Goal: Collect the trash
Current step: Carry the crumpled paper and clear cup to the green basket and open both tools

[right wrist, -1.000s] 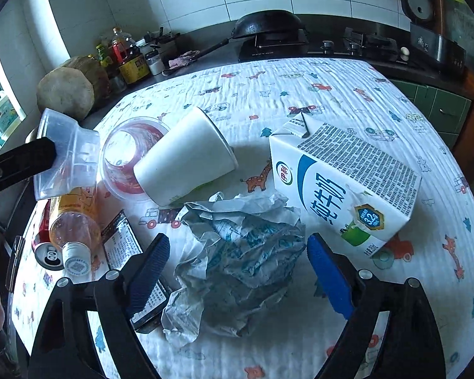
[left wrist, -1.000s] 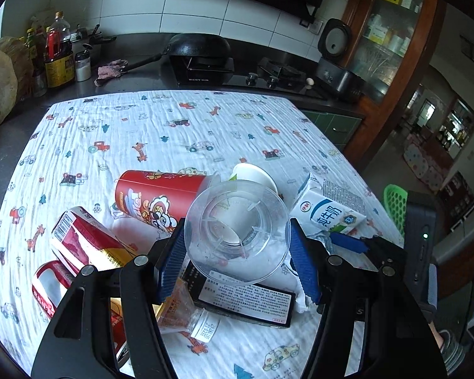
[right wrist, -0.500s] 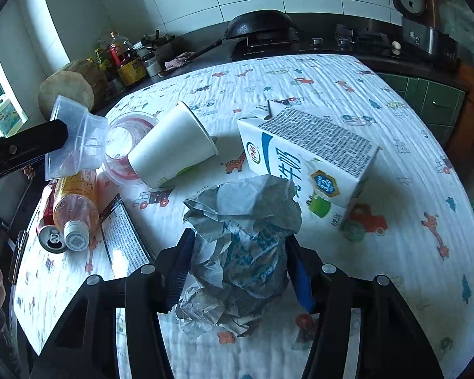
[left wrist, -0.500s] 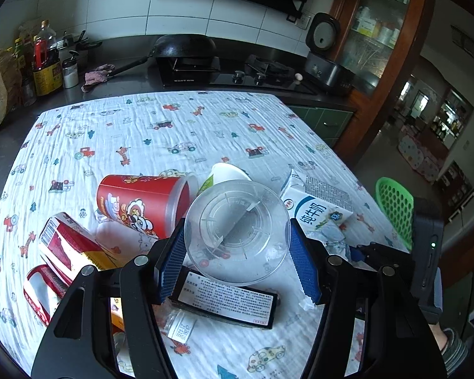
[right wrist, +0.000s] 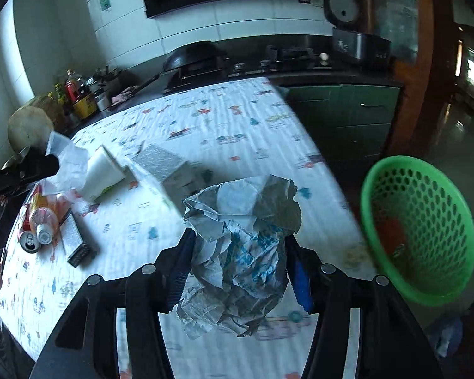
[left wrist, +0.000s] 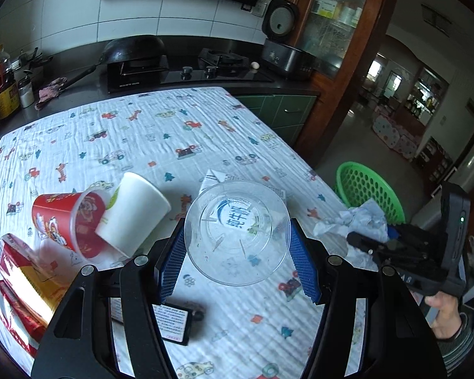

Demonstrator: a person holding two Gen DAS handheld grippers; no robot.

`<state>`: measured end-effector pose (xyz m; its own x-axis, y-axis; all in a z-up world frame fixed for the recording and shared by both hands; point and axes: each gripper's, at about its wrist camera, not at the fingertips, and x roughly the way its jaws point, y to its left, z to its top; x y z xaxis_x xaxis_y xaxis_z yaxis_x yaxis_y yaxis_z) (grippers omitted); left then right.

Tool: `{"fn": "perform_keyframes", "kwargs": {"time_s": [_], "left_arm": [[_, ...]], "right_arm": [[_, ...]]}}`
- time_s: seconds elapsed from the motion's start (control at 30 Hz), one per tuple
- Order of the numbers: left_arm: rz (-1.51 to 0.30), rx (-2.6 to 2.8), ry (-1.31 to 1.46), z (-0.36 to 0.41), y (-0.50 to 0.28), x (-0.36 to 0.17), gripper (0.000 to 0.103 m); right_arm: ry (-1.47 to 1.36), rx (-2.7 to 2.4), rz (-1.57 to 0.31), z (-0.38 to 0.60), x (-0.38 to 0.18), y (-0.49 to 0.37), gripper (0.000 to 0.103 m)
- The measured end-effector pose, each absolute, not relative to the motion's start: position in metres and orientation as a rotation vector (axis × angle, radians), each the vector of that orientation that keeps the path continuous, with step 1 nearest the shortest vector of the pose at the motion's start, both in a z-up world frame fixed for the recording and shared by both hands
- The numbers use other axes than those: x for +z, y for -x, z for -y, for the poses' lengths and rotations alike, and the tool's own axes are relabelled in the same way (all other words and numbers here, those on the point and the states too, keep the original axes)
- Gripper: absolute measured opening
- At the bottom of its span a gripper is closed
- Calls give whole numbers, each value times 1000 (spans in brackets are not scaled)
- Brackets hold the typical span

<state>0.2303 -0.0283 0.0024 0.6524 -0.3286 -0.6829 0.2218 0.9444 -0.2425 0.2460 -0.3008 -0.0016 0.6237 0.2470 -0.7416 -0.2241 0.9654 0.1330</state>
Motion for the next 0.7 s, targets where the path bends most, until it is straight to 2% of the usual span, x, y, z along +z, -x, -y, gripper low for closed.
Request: {"fn": "perform_keyframes", "kwargs": {"time_s": [0.43, 0.53, 0.6, 0.7], "left_arm": [[-820, -425, 79, 126, -256, 8, 62], [-829, -445, 60, 149, -264, 8, 62], [-831, -463, 42, 165, -267, 8, 61], [-836, -490, 17, 191, -275, 10, 61]], "right_arm": [[-45, -53, -859, 469, -6, -295, 54], [-41, -85, -859, 490, -13, -305, 63], [-36, -105, -856, 500, -16, -308, 75], [-40, -122, -846, 511, -20, -309, 77]]}}
